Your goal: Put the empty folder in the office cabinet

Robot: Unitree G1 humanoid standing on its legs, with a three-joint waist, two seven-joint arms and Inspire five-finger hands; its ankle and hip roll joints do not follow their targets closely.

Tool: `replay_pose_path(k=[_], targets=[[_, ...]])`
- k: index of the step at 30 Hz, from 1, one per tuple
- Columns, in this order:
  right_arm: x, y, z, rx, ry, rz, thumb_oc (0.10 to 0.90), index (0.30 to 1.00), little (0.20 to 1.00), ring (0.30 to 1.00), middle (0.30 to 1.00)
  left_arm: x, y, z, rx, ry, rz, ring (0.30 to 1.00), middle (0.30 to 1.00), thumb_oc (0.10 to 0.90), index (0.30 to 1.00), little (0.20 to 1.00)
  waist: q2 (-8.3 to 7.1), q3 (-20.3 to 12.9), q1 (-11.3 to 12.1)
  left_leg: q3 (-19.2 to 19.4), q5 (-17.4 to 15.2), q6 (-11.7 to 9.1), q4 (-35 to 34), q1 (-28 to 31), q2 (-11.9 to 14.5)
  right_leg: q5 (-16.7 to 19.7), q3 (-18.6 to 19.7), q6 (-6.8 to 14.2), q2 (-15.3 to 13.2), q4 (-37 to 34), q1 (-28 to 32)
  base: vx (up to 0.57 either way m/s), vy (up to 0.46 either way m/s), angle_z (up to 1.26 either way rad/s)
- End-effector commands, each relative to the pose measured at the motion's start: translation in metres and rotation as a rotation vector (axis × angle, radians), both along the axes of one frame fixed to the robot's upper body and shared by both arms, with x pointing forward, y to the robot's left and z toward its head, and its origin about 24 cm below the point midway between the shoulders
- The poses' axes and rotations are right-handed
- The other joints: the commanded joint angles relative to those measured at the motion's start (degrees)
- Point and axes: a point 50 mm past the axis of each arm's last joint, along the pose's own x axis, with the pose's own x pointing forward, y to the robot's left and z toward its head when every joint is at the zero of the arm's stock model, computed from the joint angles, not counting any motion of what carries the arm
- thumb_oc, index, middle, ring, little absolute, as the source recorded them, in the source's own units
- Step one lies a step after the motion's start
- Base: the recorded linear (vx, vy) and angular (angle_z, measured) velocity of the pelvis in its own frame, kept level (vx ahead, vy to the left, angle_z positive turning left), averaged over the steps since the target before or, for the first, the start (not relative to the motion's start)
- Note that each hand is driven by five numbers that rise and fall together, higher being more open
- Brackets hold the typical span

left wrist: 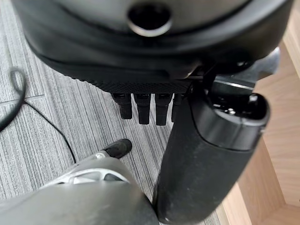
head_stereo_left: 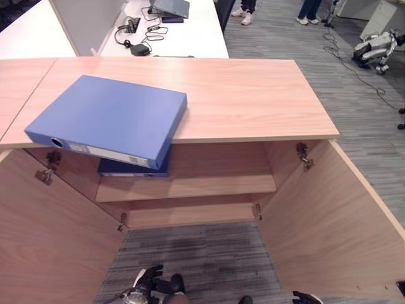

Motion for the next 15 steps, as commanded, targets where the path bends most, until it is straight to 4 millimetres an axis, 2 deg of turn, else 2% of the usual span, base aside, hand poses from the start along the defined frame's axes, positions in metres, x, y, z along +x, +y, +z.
replay_pose_path(k=[1,4,7,8,9,11,13,14,15], targets=[[0.007,-0.006,0.003,-0.018,-0.022,0.015,0.800,0.900,0.900,0.900,0.900,-0.013,0.021,0.001,0.073,0.066,-0.037,0.900,0.900,0.800,0.900,0.900,-0.33,-1.5,1.1,-0.1,-1.4,-4.5,-1.6,2.9,3.7,-3.2,4.0,4.4,-3.5,0.1,1.1,0.12,0.204,0.05],[0.004,-0.004,0.002,-0.015,-0.007,0.027,0.800,0.900,0.900,0.900,0.900,-0.015,0.022,0.000,0.079,0.079,-0.051,0.900,0.900,0.800,0.900,0.900,-0.73,-2.3,1.1,-0.1,-1.7,-3.8,-3.2,3.8,2.2,-3.0,4.8,4.9,-4.6,1.4,0.7,0.09,0.180,0.16],[0.003,-0.001,0.001,-0.010,0.005,0.022,0.800,0.900,0.900,0.900,0.900,-0.012,0.028,0.003,0.100,0.076,-0.058,0.900,0.900,0.800,0.900,0.900,-1.24,-2.1,1.2,0.4,-2.6,-2.5,-3.3,4.1,0.1,-2.6,5.3,6.2,-7.4,5.2,0.0,0.10,0.269,0.12],[0.003,-0.002,0.001,-0.008,0.006,0.010,0.800,0.900,0.900,0.900,0.900,-0.010,0.031,0.005,0.111,0.073,-0.059,0.900,0.900,0.800,0.900,0.900,-1.41,-1.9,1.2,0.9,-3.4,-1.5,-3.3,4.1,-1.2,-2.2,5.3,7.1,-9.2,7.8,-0.5,0.09,0.252,0.15],[0.003,-0.001,0.001,-0.008,0.005,0.010,0.800,0.900,0.900,0.900,0.900,-0.010,0.031,0.005,0.111,0.073,-0.059,0.900,0.900,0.800,0.900,0.900,-1.48,-1.9,1.2,0.9,-3.4,-1.5,-3.3,4.1,-1.4,-2.2,5.3,7.2,-9.4,8.0,-0.6,0.13,0.329,0.30],[0.004,0.000,0.000,0.002,-0.001,-0.016,0.800,0.900,0.900,0.900,0.900,-0.009,0.037,0.007,0.123,0.066,-0.044,0.900,0.900,0.800,0.900,0.900,-1.31,-1.7,0.7,1.4,-4.8,0.1,-3.4,4.5,-3.3,-1.1,6.1,8.4,-11.8,13.4,-2.0,0.11,0.260,0.33],[0.005,0.001,0.000,0.006,-0.003,-0.021,0.800,0.900,0.900,0.900,0.900,-0.009,0.039,0.008,0.126,0.065,-0.033,0.900,0.900,0.800,0.900,0.900,-1.21,-1.6,0.5,1.7,-5.5,0.9,-3.5,5.0,-4.1,-0.6,6.8,8.9,-12.8,16.0,-3.0,0.10,0.234,0.17],[0.008,0.000,0.001,0.008,-0.013,-0.028,0.800,0.900,0.900,0.900,0.900,-0.010,0.042,0.008,0.128,0.062,-0.013,0.900,0.900,0.800,0.900,0.900,-0.52,-1.0,0.3,2.9,-6.4,1.9,-3.7,6.3,-4.9,2.2,6.5,9.6,-14.5,20.7,-5.0,0.15,0.358,0.13],[0.010,0.000,0.002,0.009,-0.021,-0.031,0.800,0.900,0.900,0.900,0.900,-0.012,0.043,0.008,0.130,0.064,-0.004,0.900,0.900,0.800,0.900,0.900,0.08,-0.7,0.3,3.3,-6.9,2.4,-3.8,6.8,-5.1,2.7,5.7,9.7,-15.0,23.4,-5.8,0.14,0.357,0.06]])
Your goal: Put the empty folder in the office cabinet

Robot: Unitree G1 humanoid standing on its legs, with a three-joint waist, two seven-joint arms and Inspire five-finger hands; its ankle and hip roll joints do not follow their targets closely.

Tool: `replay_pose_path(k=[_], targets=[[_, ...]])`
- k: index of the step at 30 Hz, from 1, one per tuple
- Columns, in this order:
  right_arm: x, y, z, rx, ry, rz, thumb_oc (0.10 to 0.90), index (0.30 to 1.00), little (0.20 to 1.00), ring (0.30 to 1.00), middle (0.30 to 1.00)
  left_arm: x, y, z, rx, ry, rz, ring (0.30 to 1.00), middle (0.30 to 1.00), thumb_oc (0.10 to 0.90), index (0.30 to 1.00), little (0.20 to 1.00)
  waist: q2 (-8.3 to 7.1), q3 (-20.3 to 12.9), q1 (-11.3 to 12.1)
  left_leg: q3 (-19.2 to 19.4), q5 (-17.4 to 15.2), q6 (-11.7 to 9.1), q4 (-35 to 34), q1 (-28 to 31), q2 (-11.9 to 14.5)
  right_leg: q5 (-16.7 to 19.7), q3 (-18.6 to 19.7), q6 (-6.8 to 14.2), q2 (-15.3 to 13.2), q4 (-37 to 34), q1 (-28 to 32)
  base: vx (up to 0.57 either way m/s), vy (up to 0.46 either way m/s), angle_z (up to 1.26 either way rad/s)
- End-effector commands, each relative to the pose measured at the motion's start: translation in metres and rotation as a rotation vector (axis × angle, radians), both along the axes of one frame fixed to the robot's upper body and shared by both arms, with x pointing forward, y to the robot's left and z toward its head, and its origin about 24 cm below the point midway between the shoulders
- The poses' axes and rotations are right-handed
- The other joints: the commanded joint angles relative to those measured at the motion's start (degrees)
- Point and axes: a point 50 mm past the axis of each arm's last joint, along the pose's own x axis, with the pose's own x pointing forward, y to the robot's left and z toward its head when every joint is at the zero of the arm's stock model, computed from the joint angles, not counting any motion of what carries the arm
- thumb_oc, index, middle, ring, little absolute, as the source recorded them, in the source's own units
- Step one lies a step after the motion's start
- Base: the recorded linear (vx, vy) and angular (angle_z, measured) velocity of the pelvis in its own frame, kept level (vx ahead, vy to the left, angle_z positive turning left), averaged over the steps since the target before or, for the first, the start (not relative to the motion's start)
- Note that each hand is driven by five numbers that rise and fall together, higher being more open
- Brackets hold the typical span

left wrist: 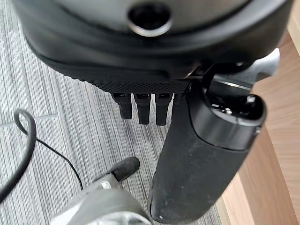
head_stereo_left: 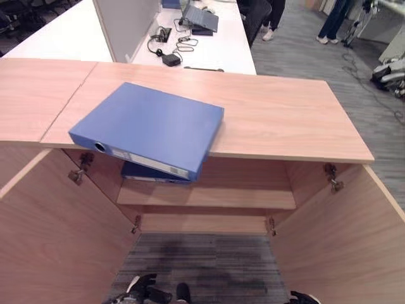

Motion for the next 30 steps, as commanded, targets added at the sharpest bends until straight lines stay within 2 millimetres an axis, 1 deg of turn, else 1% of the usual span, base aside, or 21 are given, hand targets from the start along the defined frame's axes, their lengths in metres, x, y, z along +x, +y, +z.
replay_pose_path(k=[1,2,3,4,5,7,8,9,10,11,14,17,20,24,27,30], targets=[[0.016,-0.004,0.005,-0.009,-0.041,-0.012,0.800,0.900,0.900,0.900,0.900,0.003,0.022,0.008,0.072,-0.016,0.010,0.900,0.900,0.800,0.900,0.900,3.24,1.9,1.1,3.8,-4.6,-4.0,0.1,2.1,2.6,3.5,1.7,6.7,-1.3,3.2,-2.1,0.11,0.262,-0.13],[0.018,-0.003,0.005,-0.004,-0.047,-0.012,0.800,0.900,0.900,0.900,0.900,0.003,0.022,0.008,0.074,-0.017,0.012,0.900,0.900,0.800,0.900,0.900,3.52,2.1,0.5,3.5,-5.0,-3.7,-0.1,2.7,2.2,3.1,2.9,6.6,0.2,4.5,-3.3,0.06,0.210,-0.18],[0.018,-0.003,0.005,-0.003,-0.050,-0.011,0.800,0.900,0.900,0.900,0.900,0.003,0.022,0.008,0.072,-0.019,0.012,0.900,0.900,0.800,0.900,0.900,3.77,2.3,0.1,4.0,-4.0,-3.2,-0.3,2.7,2.0,3.4,3.4,5.7,1.8,3.7,-4.4,0.06,0.164,-0.21],[0.019,-0.003,0.005,-0.001,-0.052,-0.007,0.800,0.900,0.900,0.900,0.900,0.003,0.021,0.008,0.070,-0.021,0.009,0.900,0.900,0.800,0.900,0.900,4.22,2.5,-0.5,3.3,-4.1,-3.1,-0.3,3.0,1.6,1.7,5.4,5.1,4.8,3.1,-6.0,0.09,0.114,-0.09],[0.017,-0.002,0.004,0.000,-0.050,-0.008,0.800,0.900,0.900,0.900,0.900,0.007,0.019,0.009,0.065,-0.033,0.002,0.900,0.900,0.800,0.900,0.900,4.60,3.2,-1.5,1.4,-4.1,-3.2,-0.3,3.5,0.8,-1.9,8.3,3.7,10.1,-0.7,-8.2,0.15,0.062,-0.03],[0.012,-0.003,0.003,-0.001,-0.037,-0.012,0.800,0.900,0.900,0.900,0.900,0.013,0.017,0.010,0.063,-0.046,-0.015,0.900,0.900,0.800,0.900,0.900,4.12,3.6,-2.1,-0.5,-3.9,-3.6,-0.2,3.4,0.1,-3.4,9.8,1.8,12.4,-7.4,-7.5,0.13,-0.024,0.50],[0.003,-0.004,0.001,-0.013,-0.010,0.005,0.800,0.900,0.900,0.900,0.900,0.015,0.009,0.008,0.047,-0.054,-0.037,0.900,0.900,0.800,0.900,0.900,3.25,2.8,-2.3,-1.8,-4.1,-3.6,-0.3,3.0,-0.9,-3.3,11.1,0.5,13.9,-13.1,-4.7,0.10,-0.055,0.88],[0.001,-0.005,0.001,-0.021,-0.004,0.007,0.800,0.900,0.900,0.900,0.900,0.014,0.007,0.007,0.041,-0.053,-0.035,0.900,0.900,0.800,0.900,0.900,3.16,2.1,-2.2,-2.0,-3.8,-3.8,-0.3,2.6,-1.0,-2.8,10.9,0.4,14.2,-14.5,-4.0,0.08,-0.040,0.86],[0.001,-0.005,0.001,-0.021,-0.004,0.007,0.800,0.900,0.900,0.900,0.900,0.014,0.007,0.007,0.041,-0.052,-0.035,0.900,0.900,0.800,0.900,0.900,3.16,2.1,-2.2,-2.1,-3.8,-3.8,-0.3,2.5,-1.0,-2.8,10.9,0.4,14.2,-14.6,-4.0,0.07,-0.031,0.60],[-0.002,-0.008,0.001,-0.031,0.004,0.004,0.800,0.900,0.900,0.900,0.900,0.014,0.003,0.006,0.028,-0.054,-0.041,0.900,0.900,0.800,0.900,0.900,2.98,1.2,-2.1,-2.3,-3.7,-4.0,-0.3,2.3,-1.1,-2.2,10.6,0.4,14.4,-16.8,-2.6,0.08,-0.021,0.59],[-0.007,-0.010,0.001,-0.040,0.021,0.008,0.800,0.900,0.900,0.900,0.900,0.013,-0.007,0.003,0.012,-0.043,-0.083,0.900,0.900,0.800,0.900,0.900,2.77,0.4,-2.3,-2.7,-3.8,-4.6,-0.3,2.4,-0.9,-1.5,10.3,0.5,14.5,-19.8,-0.5,0.07,-0.017,0.30],[-0.007,-0.008,0.001,-0.034,0.017,0.015,0.800,0.900,0.900,0.900,0.900,0.011,-0.008,0.002,0.010,-0.036,-0.093,0.900,0.900,0.800,0.900,0.900,2.51,0.0,-2.2,-2.8,-3.8,-4.9,-0.3,2.6,-0.7,-1.2,10.2,0.4,14.6,-20.7,0.3,0.03,-0.017,0.04],[-0.003,-0.007,0.001,-0.027,-0.005,0.021,0.800,0.900,0.900,0.900,0.900,0.005,-0.005,0.001,0.013,-0.027,-0.071,0.900,0.900,0.800,0.900,0.900,2.08,-0.4,-1.6,-3.1,-3.9,-5.3,-0.3,3.2,-0.4,-0.8,9.8,0.5,14.6,-22.5,1.9,0.01,-0.019,0.04],[-0.003,-0.007,0.001,-0.026,-0.004,0.017,0.800,0.900,0.900,0.900,0.900,0.003,-0.004,0.001,0.014,-0.026,-0.063,0.900,0.900,0.800,0.900,0.900,2.14,-0.6,-1.3,-3.3,-4.0,-5.4,-0.3,3.6,-0.3,-0.8,10.0,0.6,14.5,-22.9,2.5,0.01,-0.008,0.05],[-0.005,-0.007,0.001,-0.027,0.001,0.018,0.800,0.900,0.900,0.900,0.900,0.003,-0.004,0.001,0.013,-0.032,-0.055,0.900,0.900,0.800,0.900,0.900,2.28,-0.7,-1.3,-3.5,-3.9,-5.5,-0.3,3.7,-0.3,-0.7,9.9,0.6,14.4,-23.1,2.6,0.00,-0.002,-0.01],[-0.007,-0.008,0.001,-0.033,0.012,0.027,0.800,0.900,0.900,0.900,0.900,0.013,-0.003,0.005,0.024,-0.073,-0.078,0.900,0.900,0.800,0.900,0.900,2.47,-0.9,-1.2,-3.8,-3.9,-5.7,-0.3,3.7,-0.3,-0.6,9.8,0.7,14.2,-23.3,2.8,0.00,-0.008,0.02]])
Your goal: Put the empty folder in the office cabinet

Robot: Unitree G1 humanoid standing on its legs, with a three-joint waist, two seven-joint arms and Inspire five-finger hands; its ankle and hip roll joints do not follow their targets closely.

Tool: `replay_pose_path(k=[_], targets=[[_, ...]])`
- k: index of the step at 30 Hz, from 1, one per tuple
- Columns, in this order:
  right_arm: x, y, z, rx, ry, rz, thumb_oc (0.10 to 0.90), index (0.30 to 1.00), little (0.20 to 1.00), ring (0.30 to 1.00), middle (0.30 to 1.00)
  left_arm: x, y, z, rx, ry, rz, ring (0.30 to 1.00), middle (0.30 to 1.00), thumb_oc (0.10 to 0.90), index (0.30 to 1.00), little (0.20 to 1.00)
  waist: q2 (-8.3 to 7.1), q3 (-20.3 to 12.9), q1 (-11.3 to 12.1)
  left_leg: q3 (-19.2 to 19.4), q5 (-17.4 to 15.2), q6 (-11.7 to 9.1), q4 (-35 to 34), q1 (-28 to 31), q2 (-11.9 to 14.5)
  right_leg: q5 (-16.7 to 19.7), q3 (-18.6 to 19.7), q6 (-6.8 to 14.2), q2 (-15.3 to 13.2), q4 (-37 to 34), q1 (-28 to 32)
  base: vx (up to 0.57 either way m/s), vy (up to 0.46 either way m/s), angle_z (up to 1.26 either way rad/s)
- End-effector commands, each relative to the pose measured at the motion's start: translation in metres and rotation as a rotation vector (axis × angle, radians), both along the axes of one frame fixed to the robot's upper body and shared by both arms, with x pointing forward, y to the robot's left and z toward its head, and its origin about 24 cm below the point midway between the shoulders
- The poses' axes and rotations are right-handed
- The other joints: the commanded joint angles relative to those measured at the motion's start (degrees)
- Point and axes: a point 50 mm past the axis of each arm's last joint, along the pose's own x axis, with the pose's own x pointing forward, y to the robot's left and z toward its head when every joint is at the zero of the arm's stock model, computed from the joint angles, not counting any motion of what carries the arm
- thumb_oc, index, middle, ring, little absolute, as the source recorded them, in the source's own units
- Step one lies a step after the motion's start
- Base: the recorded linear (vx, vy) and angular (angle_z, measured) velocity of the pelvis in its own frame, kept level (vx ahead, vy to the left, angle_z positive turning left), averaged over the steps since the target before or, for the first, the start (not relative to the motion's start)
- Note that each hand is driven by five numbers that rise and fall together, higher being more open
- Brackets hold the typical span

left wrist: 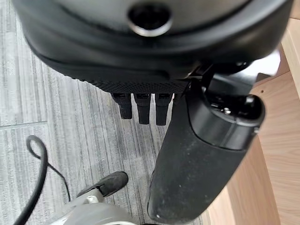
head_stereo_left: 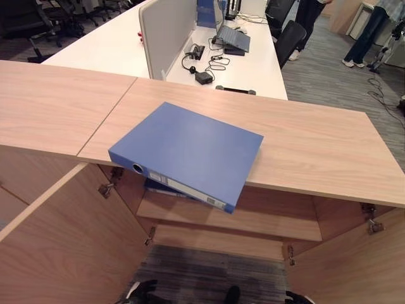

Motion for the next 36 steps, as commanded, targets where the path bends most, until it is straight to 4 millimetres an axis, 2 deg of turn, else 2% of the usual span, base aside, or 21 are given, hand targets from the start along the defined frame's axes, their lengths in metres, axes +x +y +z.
replay_pose_path(k=[1,4,6,7,8,9,10,11,13,14,15,17,18,19,23,25,31,33,36], targets=[[-0.001,-0.018,0.004,-0.066,0.015,0.041,0.800,0.900,0.900,0.900,0.900,0.032,0.004,0.013,0.045,-0.122,-0.069,0.900,0.900,0.800,0.900,0.900,2.33,0.1,0.8,4.2,1.5,-4.7,-0.2,-1.3,2.8,-6.1,2.6,8.1,-3.4,-0.5,6.4,0.00,-0.009,0.05],[0.000,-0.019,0.005,-0.074,0.012,0.055,0.800,0.900,0.900,0.900,0.900,0.061,0.004,0.028,0.081,-0.236,-0.143,0.900,0.900,0.800,0.900,0.900,2.44,0.1,0.8,4.1,1.5,-4.7,-0.2,-1.3,2.8,-5.8,2.6,8.2,-3.6,-0.7,6.4,0.00,-0.007,0.03],[0.002,-0.021,0.006,-0.080,0.002,0.061,0.800,0.900,0.900,0.900,0.900,0.086,0.011,0.047,0.140,-0.351,-0.200,0.900,0.900,0.800,0.900,0.900,2.60,0.4,1.0,4.0,1.3,-4.9,-0.2,-1.0,2.8,-5.9,2.6,8.3,-3.7,-0.7,6.8,0.02,-0.004,0.01],[0.002,-0.025,0.007,-0.072,0.020,0.099,0.800,0.900,0.900,0.900,0.900,0.144,0.047,0.093,0.296,-0.429,-0.225,0.900,0.900,0.800,0.900,0.900,2.91,-0.7,-0.5,4.5,1.3,-5.1,-0.2,-0.7,3.0,-5.9,3.3,8.5,-3.5,-0.8,6.7,0.04,0.003,0.03],[0.004,-0.026,0.008,-0.085,-0.015,0.076,0.800,0.900,0.900,0.900,0.900,0.125,0.040,0.086,0.286,-0.471,-0.255,0.900,0.900,0.800,0.900,0.900,2.89,0.0,0.2,4.6,1.2,-5.1,-0.2,-0.6,2.9,-5.8,3.1,8.6,-3.7,-0.7,6.9,0.03,0.008,0.09],[0.004,-0.025,0.008,-0.085,-0.013,0.078,0.800,0.900,0.900,0.900,0.900,0.124,0.041,0.085,0.286,-0.469,-0.254,0.900,0.900,0.800,0.900,0.900,2.82,-0.4,0.0,4.5,1.4,-5.1,-0.2,-0.9,2.9,-5.7,3.0,8.6,-3.7,-0.8,6.6,-0.03,-0.011,0.03],[0.002,-0.029,0.009,-0.112,-0.027,0.060,0.800,0.900,0.900,0.900,0.900,0.130,0.032,0.116,0.342,-0.672,-0.359,0.900,0.900,0.800,0.900,0.900,2.95,0.5,1.6,4.0,1.3,-5.0,-0.2,-0.8,2.8,-5.8,2.8,8.7,-3.7,-0.6,6.8,-0.05,-0.039,-0.05],[0.000,-0.029,0.009,-0.121,-0.033,0.045,0.800,0.900,0.900,0.900,0.900,0.121,0.025,0.132,0.362,-0.747,-0.445,0.900,0.900,0.800,0.900,0.900,2.68,0.5,2.3,3.6,1.5,-4.9,-0.2,-1.3,2.7,-5.7,2.5,8.7,-3.8,-0.7,6.6,-0.07,-0.085,-0.18],[-0.007,-0.029,0.007,-0.112,-0.026,-0.018,0.800,0.900,0.900,0.900,0.900,0.095,0.033,0.146,0.500,-0.773,-0.552,0.900,0.900,0.800,0.900,0.900,2.30,1.0,4.5,2.8,1.3,-5.1,-0.2,-1.4,2.9,-6.2,2.0,8.8,-3.8,-0.6,7.0,-0.02,-0.099,0.12],[-0.019,-0.030,0.005,-0.117,0.010,-0.038,0.800,0.900,0.900,0.900,0.900,0.086,0.037,0.148,0.628,-0.775,-0.614,0.900,0.900,0.800,0.900,0.900,2.00,0.9,4.9,2.5,1.1,-5.2,-0.2,-1.4,2.9,-6.5,1.5,8.9,-3.8,-0.7,7.3,0.01,-0.061,0.47],[-0.019,-0.030,0.005,-0.117,0.009,-0.038,0.800,0.900,0.900,0.900,0.900,0.086,0.037,0.148,0.630,-0.776,-0.614,0.900,0.900,0.800,0.900,0.900,1.95,0.8,4.9,2.5,1.4,-5.1,-0.2,-1.6,2.8,-6.2,1.4,8.9,-3.9,-0.8,7.2,0.02,-0.051,0.42],[-0.027,-0.032,0.004,-0.122,0.035,-0.039,0.800,0.900,0.900,0.900,0.900,0.089,0.035,0.165,0.711,-0.860,-0.640,0.900,0.900,0.800,0.900,0.900,2.17,0.9,5.3,2.2,1.0,-5.2,-0.2,-1.2,2.8,-6.8,1.2,8.9,-3.7,-0.7,7.8,0.01,-0.021,0.12],[-0.026,-0.032,0.004,-0.121,0.035,-0.039,0.800,0.900,0.900,0.900,0.900,0.089,0.035,0.165,0.712,-0.860,-0.639,0.900,0.900,0.800,0.900,0.900,2.09,0.9,5.3,2.2,1.3,-5.1,-0.2,-1.4,2.7,-6.5,1.2,8.9,-3.8,-0.8,7.6,0.00,0.000,0.00],[-0.026,-0.032,0.004,-0.123,0.036,-0.036,0.800,0.900,0.900,0.900,0.900,0.089,0.035,0.178,0.768,-0.919,-0.644,0.900,0.900,0.800,0.900,0.900,2.14,0.9,5.5,2.0,1.2,-5.1,-0.2,-1.3,2.8,-6.7,1.1,8.7,-3.7,-0.8,7.8,0.00,-0.022,-0.03],[-0.027,-0.029,0.003,-0.117,0.039,-0.028,0.800,0.900,0.900,0.900,0.900,0.090,0.034,0.197,0.837,-1.028,-0.610,0.900,0.900,0.800,0.900,0.900,2.28,0.9,5.9,1.9,0.8,-5.2,-0.2,-0.8,2.9,-7.3,0.9,8.6,-3.5,-0.7,8.3,0.00,-0.026,0.07],[-0.027,-0.027,0.003,-0.114,0.037,-0.026,0.800,0.900,0.900,0.900,0.900,0.091,0.033,0.200,0.849,-1.052,-0.604,0.900,0.900,0.800,0.900,0.900,2.23,0.9,6.0,1.8,1.2,-5.1,-0.2,-1.0,2.8,-7.0,0.8,8.5,-3.6,-0.9,8.1,0.00,-0.025,0.06],[-0.022,-0.024,0.003,-0.117,0.025,-0.005,0.800,0.900,0.900,0.900,0.900,0.096,0.021,0.230,0.902,-1.233,-0.611,0.900,0.900,0.800,0.900,0.900,2.65,0.9,6.4,1.4,0.8,-5.3,-0.2,-0.5,3.0,-7.6,0.5,8.4,-3.3,-0.8,8.6,0.00,-0.005,0.00],[-0.022,-0.024,0.003,-0.117,0.025,-0.005,0.800,0.900,0.900,0.900,0.900,0.096,0.021,0.230,0.903,-1.233,-0.611,0.900,0.900,0.800,0.900,0.900,2.62,0.9,6.3,1.4,0.8,-5.3,-0.2,-0.5,2.9,-7.6,0.5,8.4,-3.3,-0.8,8.6,0.00,0.000,0.00],[-0.017,-0.022,0.003,-0.120,0.007,0.007,0.800,0.900,0.900,0.900,0.900,0.101,0.010,0.245,0.933,-1.325,-0.681,0.900,0.900,0.800,0.900,0.900,2.93,0.8,6.4,1.6,0.9,-5.2,-0.2,-0.4,3.1,-7.6,0.4,8.4,-3.1,-0.9,8.6,0.00,0.000,0.00]])
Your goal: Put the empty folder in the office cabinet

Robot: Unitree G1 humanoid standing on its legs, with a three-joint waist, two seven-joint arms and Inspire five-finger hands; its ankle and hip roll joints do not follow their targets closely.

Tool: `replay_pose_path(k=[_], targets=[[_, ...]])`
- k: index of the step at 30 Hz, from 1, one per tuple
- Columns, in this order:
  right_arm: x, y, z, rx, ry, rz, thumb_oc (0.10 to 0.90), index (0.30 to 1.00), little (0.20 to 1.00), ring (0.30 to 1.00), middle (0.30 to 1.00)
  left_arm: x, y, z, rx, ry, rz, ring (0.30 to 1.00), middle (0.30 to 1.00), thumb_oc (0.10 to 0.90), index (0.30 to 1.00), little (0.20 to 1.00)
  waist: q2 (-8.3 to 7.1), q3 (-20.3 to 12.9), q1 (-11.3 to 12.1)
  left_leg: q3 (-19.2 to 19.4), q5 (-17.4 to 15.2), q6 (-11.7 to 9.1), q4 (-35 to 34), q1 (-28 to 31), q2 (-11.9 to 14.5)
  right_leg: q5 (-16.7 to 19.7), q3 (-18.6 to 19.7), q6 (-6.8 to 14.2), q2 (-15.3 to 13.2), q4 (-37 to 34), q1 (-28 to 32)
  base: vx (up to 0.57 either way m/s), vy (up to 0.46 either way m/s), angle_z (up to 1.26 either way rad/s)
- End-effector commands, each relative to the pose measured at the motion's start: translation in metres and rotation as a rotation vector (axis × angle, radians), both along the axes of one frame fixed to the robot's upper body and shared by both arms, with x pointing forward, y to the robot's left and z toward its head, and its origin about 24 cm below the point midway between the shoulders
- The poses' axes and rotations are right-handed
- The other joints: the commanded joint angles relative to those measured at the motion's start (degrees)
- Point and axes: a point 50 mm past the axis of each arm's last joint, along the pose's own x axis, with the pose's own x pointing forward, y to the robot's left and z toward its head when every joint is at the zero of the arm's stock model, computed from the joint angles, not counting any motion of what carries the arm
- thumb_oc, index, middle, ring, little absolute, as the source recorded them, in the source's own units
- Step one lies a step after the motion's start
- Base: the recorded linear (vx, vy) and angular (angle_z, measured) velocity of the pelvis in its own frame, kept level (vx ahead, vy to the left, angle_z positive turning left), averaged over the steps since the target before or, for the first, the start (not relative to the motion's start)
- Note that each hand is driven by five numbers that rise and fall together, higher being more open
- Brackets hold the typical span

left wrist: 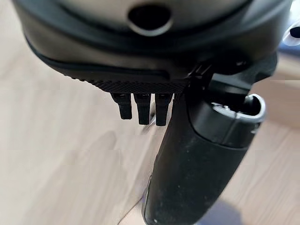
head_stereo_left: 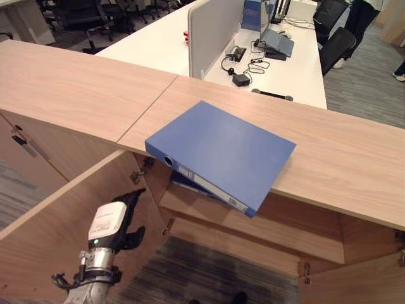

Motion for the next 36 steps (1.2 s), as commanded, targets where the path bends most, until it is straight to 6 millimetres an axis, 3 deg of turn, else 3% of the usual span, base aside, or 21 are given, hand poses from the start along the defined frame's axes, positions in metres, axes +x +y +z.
replay_pose_path(k=[1,17,36], targets=[[0.021,-0.009,0.005,-0.051,-0.046,0.072,0.800,0.900,0.900,0.900,0.900,0.025,-0.013,0.065,0.102,-0.343,-0.145,0.900,0.900,0.800,0.900,0.900,0.40,-0.8,-0.1,4.8,0.6,-3.8,-0.2,-1.5,2.9,-6.1,1.9,6.9,-3.0,0.0,5.7,0.00,0.000,0.00],[0.021,-0.007,0.005,-0.059,-0.046,0.135,0.800,0.900,0.900,0.900,0.900,0.033,-0.039,0.144,0.289,-0.683,-0.361,0.900,0.900,0.800,0.900,0.900,2.09,-1.7,-1.5,5.1,0.3,-4.0,-0.2,-1.2,2.8,-6.0,2.1,7.0,-3.1,0.0,5.5,0.00,-0.001,0.00],[0.026,0.000,0.006,-0.046,-0.088,0.167,0.800,0.900,0.900,0.900,0.900,0.033,-0.047,0.163,0.243,-0.800,-0.388,0.900,0.900,0.800,0.900,0.900,2.88,-2.2,-3.2,5.3,-0.1,-4.0,-0.2,-0.7,2.7,-6.4,2.6,6.8,-3.0,0.0,5.7,0.00,0.000,0.00]])
